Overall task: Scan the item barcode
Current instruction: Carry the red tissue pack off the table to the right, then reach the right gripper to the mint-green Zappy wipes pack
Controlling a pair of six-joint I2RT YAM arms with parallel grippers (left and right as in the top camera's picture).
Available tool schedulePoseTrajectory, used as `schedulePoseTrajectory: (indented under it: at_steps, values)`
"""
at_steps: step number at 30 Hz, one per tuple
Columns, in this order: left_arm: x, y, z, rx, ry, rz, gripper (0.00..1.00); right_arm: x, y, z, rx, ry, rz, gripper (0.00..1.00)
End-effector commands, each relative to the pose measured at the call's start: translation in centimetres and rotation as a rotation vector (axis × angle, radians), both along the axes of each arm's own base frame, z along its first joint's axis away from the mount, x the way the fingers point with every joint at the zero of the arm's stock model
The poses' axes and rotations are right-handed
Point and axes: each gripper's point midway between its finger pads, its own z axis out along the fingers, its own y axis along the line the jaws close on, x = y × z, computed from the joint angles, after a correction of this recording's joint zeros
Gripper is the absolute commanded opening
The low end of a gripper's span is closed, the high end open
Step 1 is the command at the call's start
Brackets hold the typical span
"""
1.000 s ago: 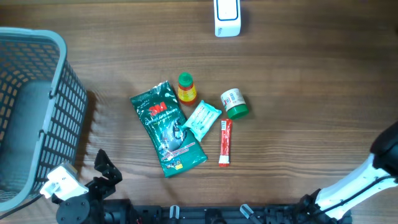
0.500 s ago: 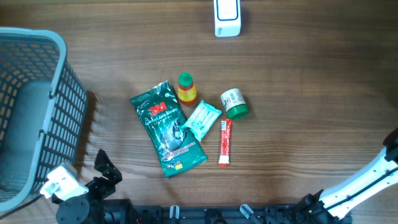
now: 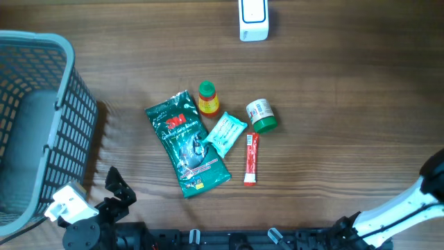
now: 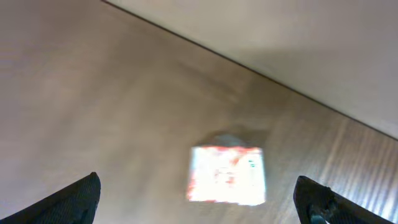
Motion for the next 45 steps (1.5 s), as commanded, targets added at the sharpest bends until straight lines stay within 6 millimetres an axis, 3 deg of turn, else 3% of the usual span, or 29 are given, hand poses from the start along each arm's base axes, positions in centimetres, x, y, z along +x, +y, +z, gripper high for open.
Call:
schedulePoseTrajectory:
  at_steps: [1, 4, 9, 14, 18, 24, 29, 39, 45]
  values:
    - [0.1, -0.2, 0.1, -0.01, -0.014, -0.007, 1.0, 3.3, 5.0, 7.8, 0.0, -0.205, 0.144, 1.0]
    - [0.1, -0.2, 0.1, -0.01, -0.014, -0.007, 1.0, 4.4, 8.6, 12.5, -0.037, -0.289, 0.213, 1.0]
    - [0.0, -0.2, 0.1, -0.01, -0.014, -0.007, 1.0, 5.4, 16.6, 19.2, -0.066, -0.399, 0.343, 1.0]
    - [0.1, -0.2, 0.1, -0.01, -0.014, -0.007, 1.0, 4.9, 23.8, 20.2, 0.031, -0.404, 0.422, 1.0]
    - [0.1, -0.2, 0.1, -0.01, -0.014, -0.007, 1.0, 4.0, 28.4, 17.7, 0.217, -0.345, 0.409, 1.0]
    - [0.0, -0.2, 0.1, -0.01, -0.014, -0.007, 1.0, 1.0, 34.7, 12.7, 0.5, -0.153, 0.353, 1.0]
    - [0.0, -0.2, 0.1, -0.01, -0.014, -0.007, 1.0, -2.0, 39.9, 8.7, 0.655, 0.06, 0.411, 1.0]
    - [0.1, -0.2, 0.1, -0.01, -0.014, -0.007, 1.0, -6.1, 47.6, 0.4, 0.673, 0.327, 0.59, 1.0]
    - [0.0, -0.2, 0.1, -0.01, -0.014, -0.007, 1.0, -8.0, 49.3, -1.9, 0.673, 0.401, 0.629, 1.0]
